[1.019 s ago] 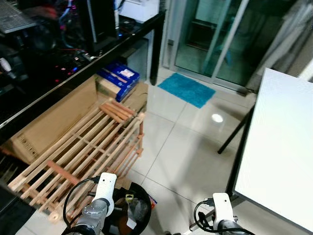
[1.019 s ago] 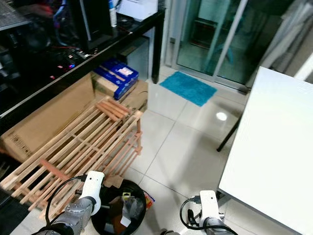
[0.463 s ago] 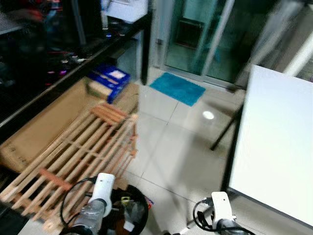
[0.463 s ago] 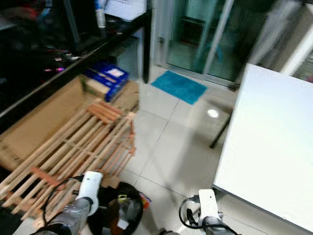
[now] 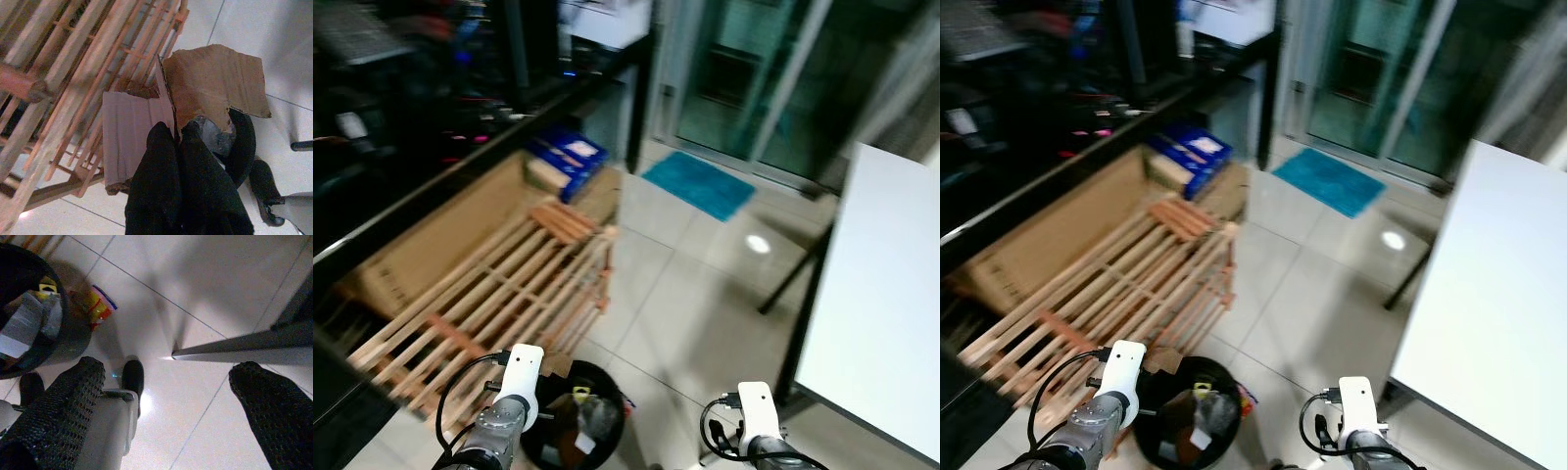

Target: Picking trash to rubbish bin

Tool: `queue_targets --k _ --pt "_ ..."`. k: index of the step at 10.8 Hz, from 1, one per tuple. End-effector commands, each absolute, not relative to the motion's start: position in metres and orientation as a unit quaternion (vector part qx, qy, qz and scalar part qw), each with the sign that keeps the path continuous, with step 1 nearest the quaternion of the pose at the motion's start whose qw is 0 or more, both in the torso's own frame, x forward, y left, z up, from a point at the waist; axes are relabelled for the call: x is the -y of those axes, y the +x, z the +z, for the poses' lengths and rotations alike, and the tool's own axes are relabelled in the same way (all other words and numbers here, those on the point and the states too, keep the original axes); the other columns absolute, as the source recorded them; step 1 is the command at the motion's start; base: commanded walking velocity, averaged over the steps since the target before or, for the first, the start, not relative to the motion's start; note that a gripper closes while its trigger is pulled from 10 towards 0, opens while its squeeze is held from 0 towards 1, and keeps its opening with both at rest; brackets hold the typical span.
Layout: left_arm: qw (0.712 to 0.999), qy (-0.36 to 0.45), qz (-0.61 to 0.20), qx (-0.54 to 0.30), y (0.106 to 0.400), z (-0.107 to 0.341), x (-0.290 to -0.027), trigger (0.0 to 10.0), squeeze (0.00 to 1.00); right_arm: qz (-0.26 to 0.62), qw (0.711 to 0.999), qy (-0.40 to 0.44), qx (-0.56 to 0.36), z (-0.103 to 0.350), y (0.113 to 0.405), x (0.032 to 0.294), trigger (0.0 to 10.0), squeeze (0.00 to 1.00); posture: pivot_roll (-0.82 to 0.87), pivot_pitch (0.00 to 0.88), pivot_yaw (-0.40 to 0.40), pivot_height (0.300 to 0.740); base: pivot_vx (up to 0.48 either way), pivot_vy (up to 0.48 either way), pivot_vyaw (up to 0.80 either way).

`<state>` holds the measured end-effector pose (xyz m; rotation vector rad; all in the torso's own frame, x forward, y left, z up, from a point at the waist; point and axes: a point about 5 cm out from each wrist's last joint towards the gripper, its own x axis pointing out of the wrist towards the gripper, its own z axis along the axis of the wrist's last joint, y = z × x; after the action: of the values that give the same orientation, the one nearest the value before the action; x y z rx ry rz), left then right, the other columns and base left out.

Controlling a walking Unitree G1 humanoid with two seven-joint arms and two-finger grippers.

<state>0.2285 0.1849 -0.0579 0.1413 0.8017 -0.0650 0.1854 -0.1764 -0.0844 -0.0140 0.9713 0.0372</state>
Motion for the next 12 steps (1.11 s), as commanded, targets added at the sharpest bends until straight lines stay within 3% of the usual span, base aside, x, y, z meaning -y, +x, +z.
queue_targets --k 1,4,5,10,12 --pt "0.916 0.066 -0.035 -0.395 0.2262 -0.0598 -0.1827 10.0 0.0 0.013 0.885 -0.006 -0.466 -0.084 0.1854 0.1794 10.0 0.0 0.02 0.037 -0.061 0.74 0.0 0.0 0.0" --pt "0.911 0.087 -0.041 -0.401 0.2239 -0.0614 -0.1824 10.0 0.0 0.018 0.881 -0.008 -0.472 -0.0847 0.1846 0.178 10.0 0.0 0.02 0.045 -0.062 0.74 0.0 -0.48 -0.79" --pt "0.912 0.078 -0.032 -0.402 0.2231 -0.062 -0.1829 10.0 0.0 0.019 0.882 -0.01 -0.471 -0.0846 0.1847 0.1781 10.0 0.0 0.02 0.046 -0.062 0.74 0.0 0.0 -0.77" --pt "0.912 0.087 -0.03 -0.4 0.2249 -0.0608 -0.1838 10.0 0.0 0.011 0.886 -0.004 -0.463 -0.0834 0.1863 0.18 10.0 0.0 0.02 0.05 -0.064 0.74 0.0 0.0 0.0" --pt "0.911 0.086 0.008 -0.404 0.2262 -0.0596 -0.191 10.0 0.0 0.018 0.892 -0.005 -0.451 -0.0801 0.1929 0.1762 10.0 0.0 0.02 0.052 -0.064 0.74 0.0 0.0 0.0"
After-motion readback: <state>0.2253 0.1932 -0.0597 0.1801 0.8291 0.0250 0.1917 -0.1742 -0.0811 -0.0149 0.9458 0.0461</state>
